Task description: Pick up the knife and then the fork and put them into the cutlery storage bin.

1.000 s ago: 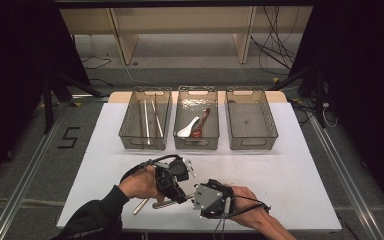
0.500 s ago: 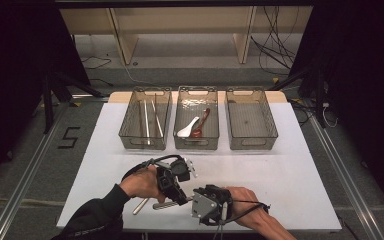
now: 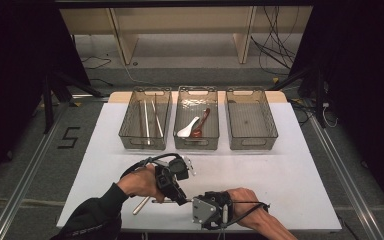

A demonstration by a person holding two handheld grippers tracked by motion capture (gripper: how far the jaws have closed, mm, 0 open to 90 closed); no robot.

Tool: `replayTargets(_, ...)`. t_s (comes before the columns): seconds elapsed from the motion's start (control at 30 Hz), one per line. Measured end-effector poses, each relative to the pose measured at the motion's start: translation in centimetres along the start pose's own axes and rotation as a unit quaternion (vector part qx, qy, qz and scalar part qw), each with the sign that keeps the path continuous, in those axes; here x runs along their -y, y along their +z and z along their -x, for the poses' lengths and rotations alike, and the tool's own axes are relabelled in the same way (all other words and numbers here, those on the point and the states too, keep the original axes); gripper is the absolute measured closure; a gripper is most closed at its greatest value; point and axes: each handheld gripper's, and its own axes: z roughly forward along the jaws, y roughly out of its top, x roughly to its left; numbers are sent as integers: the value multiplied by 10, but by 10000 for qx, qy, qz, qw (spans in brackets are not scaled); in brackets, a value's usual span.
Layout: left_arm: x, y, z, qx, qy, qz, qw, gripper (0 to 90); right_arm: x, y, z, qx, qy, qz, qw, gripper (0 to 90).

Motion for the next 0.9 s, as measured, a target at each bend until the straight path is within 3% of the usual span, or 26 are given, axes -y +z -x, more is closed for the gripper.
replayTargets(0.13,6,-15,-5,-153,-144,258,9994,642,4,0,1,-41,-120,-110,9999,891)
replayTargets(0.23,11,-22,-8,-269,-249,396,9985,581,6,-1,2,-26,82,-49,10000,891)
replayTargets(0.3,14,-27,-11,-390,-316,515,9974,506,8,-2,4,20,164,-72,9998,891)
replayTargets(0.4,18,-36,-14,-569,-508,773,9941,428,13,-4,10,65,99,-169,9998,891)
replayTargets(0.43,18,-37,-14,-643,-563,872,9925,401,14,-4,8,81,374,-132,9992,891)
replayTargets(0.53,19,-42,-16,-898,-667,1144,9871,345,19,-6,11,75,453,-167,9988,891)
replayTargets(0.67,23,-50,-19,-1065,-788,1390,9814,310,24,-7,15,87,571,-209,9981,891)
replayTargets(0.9,40,-62,-24,-1512,-1092,1800,9658,245,42,-11,26,294,853,-355,9953,890)
